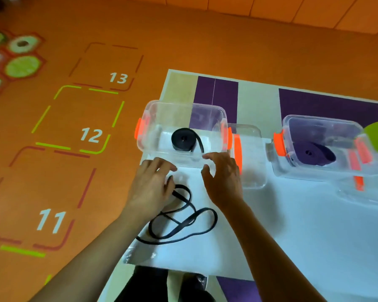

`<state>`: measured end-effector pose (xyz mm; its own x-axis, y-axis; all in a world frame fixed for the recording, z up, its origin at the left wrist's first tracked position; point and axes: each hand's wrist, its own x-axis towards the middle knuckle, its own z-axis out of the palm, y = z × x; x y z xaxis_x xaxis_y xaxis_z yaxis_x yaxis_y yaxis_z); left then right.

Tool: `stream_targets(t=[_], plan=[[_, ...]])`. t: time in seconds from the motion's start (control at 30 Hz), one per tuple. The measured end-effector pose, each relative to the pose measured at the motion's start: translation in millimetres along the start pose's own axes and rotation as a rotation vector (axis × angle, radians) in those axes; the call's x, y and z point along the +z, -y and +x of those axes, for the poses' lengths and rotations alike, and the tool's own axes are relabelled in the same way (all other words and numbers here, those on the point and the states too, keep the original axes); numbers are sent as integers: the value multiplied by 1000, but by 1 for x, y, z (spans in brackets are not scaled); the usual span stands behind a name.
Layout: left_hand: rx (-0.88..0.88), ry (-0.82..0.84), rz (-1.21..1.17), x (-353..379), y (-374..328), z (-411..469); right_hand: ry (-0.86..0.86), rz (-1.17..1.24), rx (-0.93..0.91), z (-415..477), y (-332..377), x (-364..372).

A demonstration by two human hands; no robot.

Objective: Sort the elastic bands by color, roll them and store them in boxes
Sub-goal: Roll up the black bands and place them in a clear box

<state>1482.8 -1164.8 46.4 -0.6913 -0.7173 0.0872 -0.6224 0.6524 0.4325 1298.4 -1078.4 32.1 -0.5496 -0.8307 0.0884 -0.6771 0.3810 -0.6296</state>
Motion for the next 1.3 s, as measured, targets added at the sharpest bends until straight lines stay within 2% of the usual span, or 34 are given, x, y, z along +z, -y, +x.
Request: stream_targets(t=[0.1, 0.23, 0.3, 0.4, 0.53, 0.7, 0.77, 0.9, 1.0, 1.17, 1.3], plan=[[-10, 112, 5, 26, -16, -48, 212, -37, 46, -41, -25, 5], [-179, 589, 149, 71, -27, -105, 560, -198, 134, -85, -56, 20], [-204, 686, 167, 86, -27, -134, 646, -281, 127, -104, -69, 25], [-236, 640, 150, 98, -30, -167, 665, -304, 86, -122, -86, 33], [-268, 622, 158, 103, -34, -186, 536, -192, 154, -131, -96, 45], [-264, 627, 149, 101, -34, -191, 427, -320, 135, -139, -95, 36], [-269, 625, 121, 95, -34, -188, 400, -299, 111, -142, -90, 21], [-323, 482, -41, 78, -50, -183, 431, 120, 216, -150, -68, -32], [-368, 328, -271, 56, -75, -173, 505, 294, 218, -152, -36, -79], [-121, 426, -469, 3, -125, -151, 495, 527, 191, -137, 21, -153], [-80, 182, -746, -29, -163, -136, 354, 629, 146, -126, 49, -194]])
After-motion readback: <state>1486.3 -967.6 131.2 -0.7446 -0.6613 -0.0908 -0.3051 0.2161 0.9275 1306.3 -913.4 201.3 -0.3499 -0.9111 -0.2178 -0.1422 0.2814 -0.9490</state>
